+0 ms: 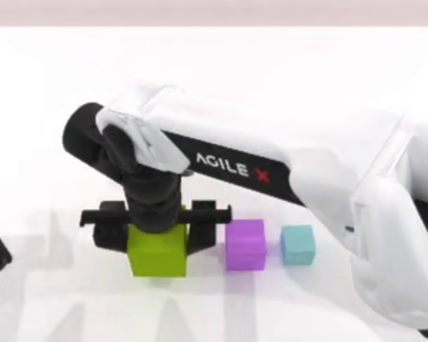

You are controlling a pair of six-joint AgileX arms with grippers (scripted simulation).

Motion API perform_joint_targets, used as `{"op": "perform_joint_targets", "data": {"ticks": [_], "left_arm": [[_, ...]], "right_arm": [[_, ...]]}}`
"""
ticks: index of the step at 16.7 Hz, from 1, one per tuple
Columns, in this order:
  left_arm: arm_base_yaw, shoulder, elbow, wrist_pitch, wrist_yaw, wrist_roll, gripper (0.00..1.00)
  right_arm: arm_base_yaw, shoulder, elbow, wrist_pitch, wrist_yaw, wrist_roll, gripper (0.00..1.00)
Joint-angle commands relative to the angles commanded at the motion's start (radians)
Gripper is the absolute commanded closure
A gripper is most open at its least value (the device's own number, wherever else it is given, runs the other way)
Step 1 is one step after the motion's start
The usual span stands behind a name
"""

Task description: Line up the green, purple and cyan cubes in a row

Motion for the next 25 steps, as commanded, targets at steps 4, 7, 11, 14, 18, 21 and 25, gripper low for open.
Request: {"op": "perform_joint_targets", "data": {"ticks": [4, 7, 11, 14, 18, 21, 25], "left_arm": [[0.0, 0.0, 0.0, 0.0, 0.0, 0.0, 0.0], [0.0, 0.0, 0.0, 0.0, 0.0, 0.0, 0.0], [0.0, 0.0, 0.0, 0.0, 0.0, 0.0, 0.0], [0.0, 0.0, 0.0, 0.0, 0.0, 0.0, 0.0], [0.0, 0.0, 0.0, 0.0, 0.0, 0.0, 0.0], [0.0, 0.0, 0.0, 0.0, 0.0, 0.0, 0.0], [0.0, 0.0, 0.0, 0.0, 0.0, 0.0, 0.0]], "right_arm": [[0.0, 0.0, 0.0, 0.0, 0.0, 0.0, 0.4], [0.0, 0.0, 0.0, 0.0, 0.0, 0.0, 0.17], [0.0, 0.0, 0.0, 0.0, 0.0, 0.0, 0.0], [0.0, 0.0, 0.0, 0.0, 0.0, 0.0, 0.0], [-0.003, 0.0, 0.0, 0.0, 0.0, 0.0, 0.0], [-0.002, 0.008, 0.041, -0.04, 0.0, 0.003, 0.0], [0.002, 0.026, 0.214, -0.19, 0.0, 0.006, 0.0]]}}
